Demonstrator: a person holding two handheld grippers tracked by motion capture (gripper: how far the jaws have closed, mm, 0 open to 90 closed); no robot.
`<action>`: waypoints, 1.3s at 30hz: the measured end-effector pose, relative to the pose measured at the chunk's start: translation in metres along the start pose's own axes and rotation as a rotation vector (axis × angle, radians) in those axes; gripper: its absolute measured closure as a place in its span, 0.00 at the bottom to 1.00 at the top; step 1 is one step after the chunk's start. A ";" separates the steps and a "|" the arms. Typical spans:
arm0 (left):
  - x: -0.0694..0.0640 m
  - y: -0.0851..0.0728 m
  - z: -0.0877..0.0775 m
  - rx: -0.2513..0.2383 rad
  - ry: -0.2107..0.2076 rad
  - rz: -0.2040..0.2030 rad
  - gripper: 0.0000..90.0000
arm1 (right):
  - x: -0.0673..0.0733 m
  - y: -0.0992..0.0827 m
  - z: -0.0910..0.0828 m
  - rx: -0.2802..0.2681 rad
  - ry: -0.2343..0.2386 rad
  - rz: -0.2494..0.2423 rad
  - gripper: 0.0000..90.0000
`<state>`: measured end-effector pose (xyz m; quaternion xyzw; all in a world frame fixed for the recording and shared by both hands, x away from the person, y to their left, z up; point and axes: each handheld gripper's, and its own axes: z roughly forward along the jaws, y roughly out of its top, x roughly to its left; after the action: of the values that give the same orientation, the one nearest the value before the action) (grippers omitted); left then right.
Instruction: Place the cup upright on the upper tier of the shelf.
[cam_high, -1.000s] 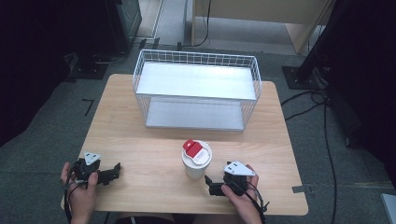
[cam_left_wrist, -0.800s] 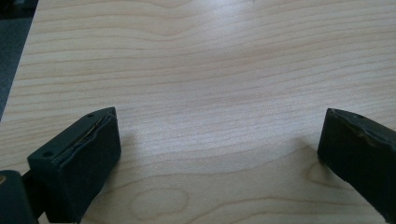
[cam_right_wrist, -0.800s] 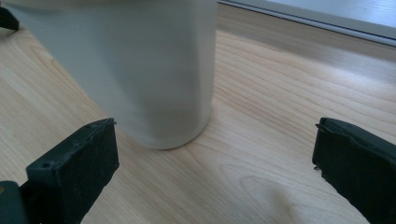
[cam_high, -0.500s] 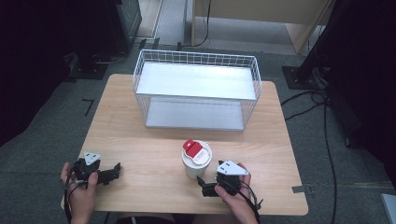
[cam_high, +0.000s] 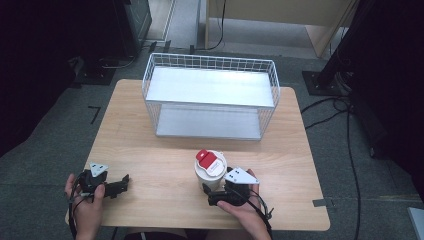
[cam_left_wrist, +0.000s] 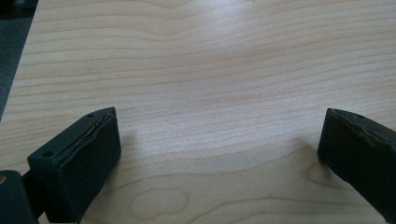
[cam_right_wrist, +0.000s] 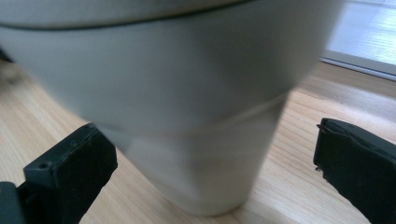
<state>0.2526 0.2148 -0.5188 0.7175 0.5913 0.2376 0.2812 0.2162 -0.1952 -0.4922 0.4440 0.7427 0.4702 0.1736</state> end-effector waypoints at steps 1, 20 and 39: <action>0.000 0.000 0.000 0.000 0.000 0.000 0.00 | 0.001 0.000 0.002 0.000 -0.001 0.003 0.00; 0.000 0.001 0.000 0.001 0.003 -0.004 0.00 | 0.015 0.001 0.020 -0.144 -0.033 0.026 0.07; 0.000 0.000 0.000 0.000 0.003 -0.003 0.00 | 0.018 -0.001 0.021 -0.218 -0.053 0.013 0.08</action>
<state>0.2532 0.2144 -0.5188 0.7162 0.5930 0.2380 0.2806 0.2197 -0.1691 -0.5009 0.4398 0.6794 0.5373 0.2372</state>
